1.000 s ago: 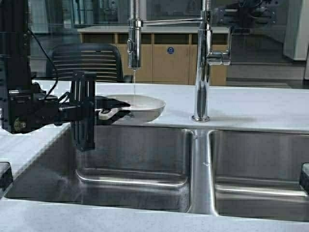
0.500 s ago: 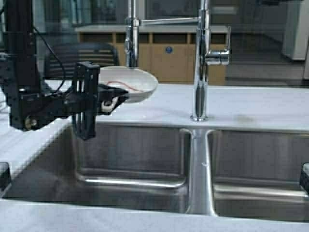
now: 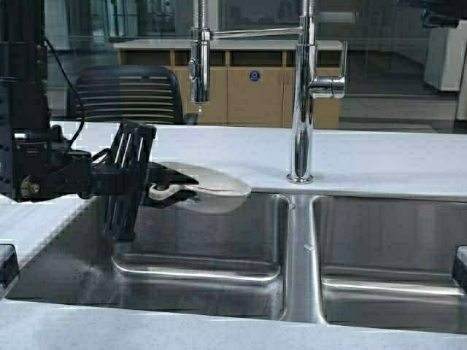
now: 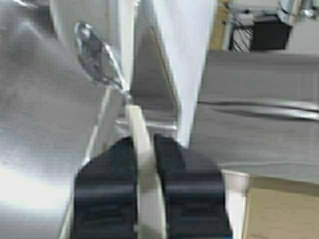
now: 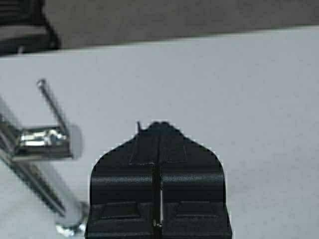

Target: Wash the pan

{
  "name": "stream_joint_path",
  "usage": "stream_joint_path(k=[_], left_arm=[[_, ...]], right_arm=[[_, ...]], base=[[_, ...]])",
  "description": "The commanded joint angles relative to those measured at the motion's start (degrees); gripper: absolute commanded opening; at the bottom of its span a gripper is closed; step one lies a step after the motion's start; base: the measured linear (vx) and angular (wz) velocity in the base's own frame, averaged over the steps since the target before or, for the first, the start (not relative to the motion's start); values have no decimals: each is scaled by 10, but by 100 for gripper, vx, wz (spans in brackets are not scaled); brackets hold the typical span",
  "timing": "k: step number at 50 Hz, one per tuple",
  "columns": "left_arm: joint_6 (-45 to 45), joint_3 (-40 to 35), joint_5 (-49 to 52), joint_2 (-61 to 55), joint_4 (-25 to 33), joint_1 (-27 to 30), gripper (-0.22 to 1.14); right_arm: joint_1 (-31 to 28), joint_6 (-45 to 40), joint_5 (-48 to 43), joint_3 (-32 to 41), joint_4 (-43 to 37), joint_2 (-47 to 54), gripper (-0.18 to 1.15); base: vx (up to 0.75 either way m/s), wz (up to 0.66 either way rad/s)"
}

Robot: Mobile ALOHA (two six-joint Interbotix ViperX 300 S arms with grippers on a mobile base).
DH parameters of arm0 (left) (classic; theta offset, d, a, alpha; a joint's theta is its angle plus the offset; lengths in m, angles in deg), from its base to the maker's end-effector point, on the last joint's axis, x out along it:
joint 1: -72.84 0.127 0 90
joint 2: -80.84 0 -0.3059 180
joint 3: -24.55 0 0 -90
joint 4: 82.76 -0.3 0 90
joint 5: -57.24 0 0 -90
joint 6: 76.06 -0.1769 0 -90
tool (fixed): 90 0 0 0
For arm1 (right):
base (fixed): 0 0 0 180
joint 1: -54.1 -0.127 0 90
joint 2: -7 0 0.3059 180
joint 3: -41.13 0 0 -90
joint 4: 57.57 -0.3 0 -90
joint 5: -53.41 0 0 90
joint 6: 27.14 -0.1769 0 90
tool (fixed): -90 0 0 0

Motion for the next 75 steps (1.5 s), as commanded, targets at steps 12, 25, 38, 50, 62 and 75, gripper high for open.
stream_joint_path(k=[12, 25, 38, 50, 62, 75], left_arm=[[-57, 11, 13, -43, 59, 2, 2], [-202, -1, 275, 23, 66, 2, 3], [-548, -91, 687, 156, 133, -14, 3], [-834, -112, 757, 242, 222, -23, 3], [-940, -105, 786, 311, 290, -23, 3], [-953, -127, 788, 250, 289, -5, 3]], right_arm=[[-20, -29, -42, -105, -21, -124, 6], [-33, -29, -42, -127, -29, -172, 6], [-45, -29, -45, -127, -29, -172, 6], [-45, -28, -49, -127, -29, -172, 6], [-45, -28, -54, -127, -30, -171, 6], [-45, -29, -57, -125, -29, -169, 6]], base=[[0, 0], [-1, -1], [-2, 0], [-2, 1], [-2, 1], [-1, 1]])
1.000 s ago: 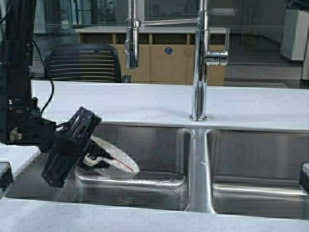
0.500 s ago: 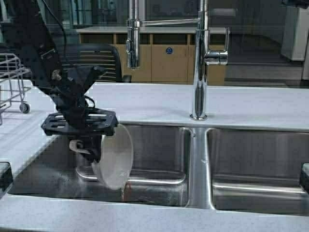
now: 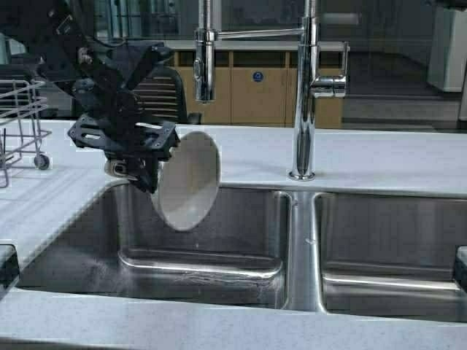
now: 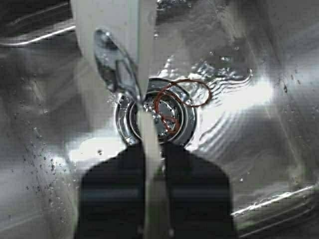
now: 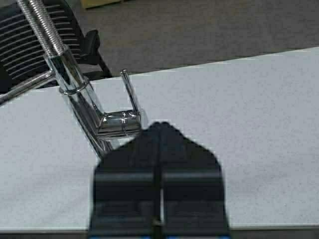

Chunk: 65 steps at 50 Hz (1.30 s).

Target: Wash the pan

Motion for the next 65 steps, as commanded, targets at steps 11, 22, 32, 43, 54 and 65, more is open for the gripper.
stream_joint_path(k=[11, 22, 32, 43, 54, 65], left_arm=[[-23, -74, 73, -32, -47, 52, 3], [-23, -108, 160, 59, -86, 85, 3], [-23, -138, 243, 151, -145, 127, 3], [-21, -172, 315, 242, -262, 206, 3], [-30, -194, 327, 321, -345, 311, 2], [-33, -216, 326, 336, -388, 380, 2]], right_arm=[[-1, -3, -9, 8, -1, -3, 6], [-2, -4, -9, 9, -1, -3, 6], [-19, -4, -18, 11, -1, -2, 6], [-20, -4, -21, 11, -1, 0, 6], [-20, -4, -21, 11, -1, 0, 6], [-20, -4, -22, 16, -1, 0, 6]], base=[[-1, 0], [0, 0], [0, 0], [0, 0], [0, 0], [0, 0]])
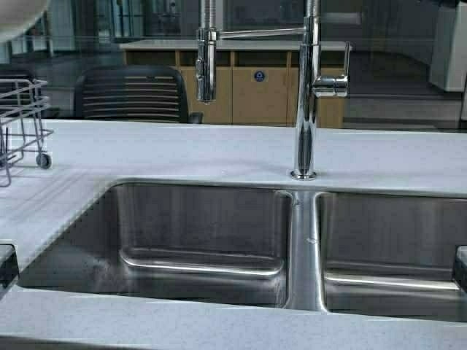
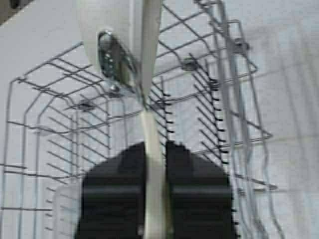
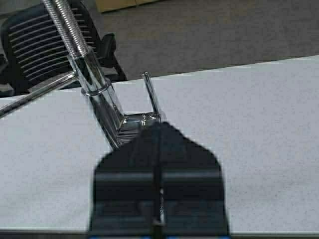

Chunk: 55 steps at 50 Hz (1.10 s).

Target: Wash the pan

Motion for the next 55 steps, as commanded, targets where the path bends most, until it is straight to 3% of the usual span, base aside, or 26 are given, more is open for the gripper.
stream_joint_path(k=[1, 16, 55], left_arm=[[0, -28, -5, 6, -13, 33, 2], [-7, -28, -10, -61, -14, 102, 3], [-7, -16, -10, -200, 4, 134, 3]], right_arm=[[-1, 0, -6, 15, 0, -4, 6], [-1, -1, -6, 13, 0, -4, 6], [-1, 0, -6, 12, 0, 4, 6]], base=[[0, 0], [0, 0], [0, 0]])
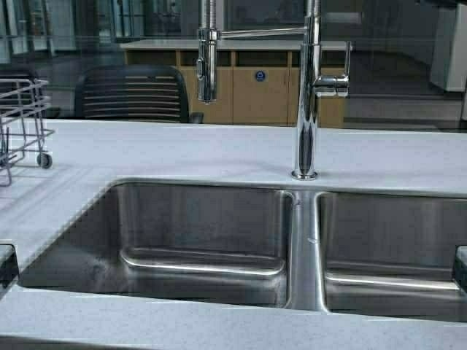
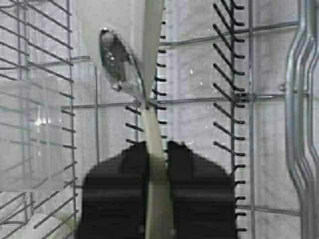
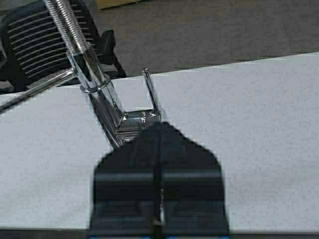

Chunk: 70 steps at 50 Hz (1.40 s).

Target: Wash the pan

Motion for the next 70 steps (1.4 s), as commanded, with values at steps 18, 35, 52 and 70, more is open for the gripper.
stream_joint_path(k=[18, 35, 52, 70], left_arm=[[5, 12, -10, -33, 12, 23, 3], [20, 20, -24, -40, 13, 23, 38], [47, 18, -19, -47, 11, 24, 80], [50, 2, -19, -13, 13, 24, 80]], right_arm=[[-1, -1, -6, 11, 0, -2, 6], [-1, 0, -6, 11, 0, -2, 6], [-1, 0, -6, 10, 0, -2, 6], [-1, 0, -6, 10, 0, -2, 6]], base=[[0, 0], [0, 0], [0, 0], [0, 0]])
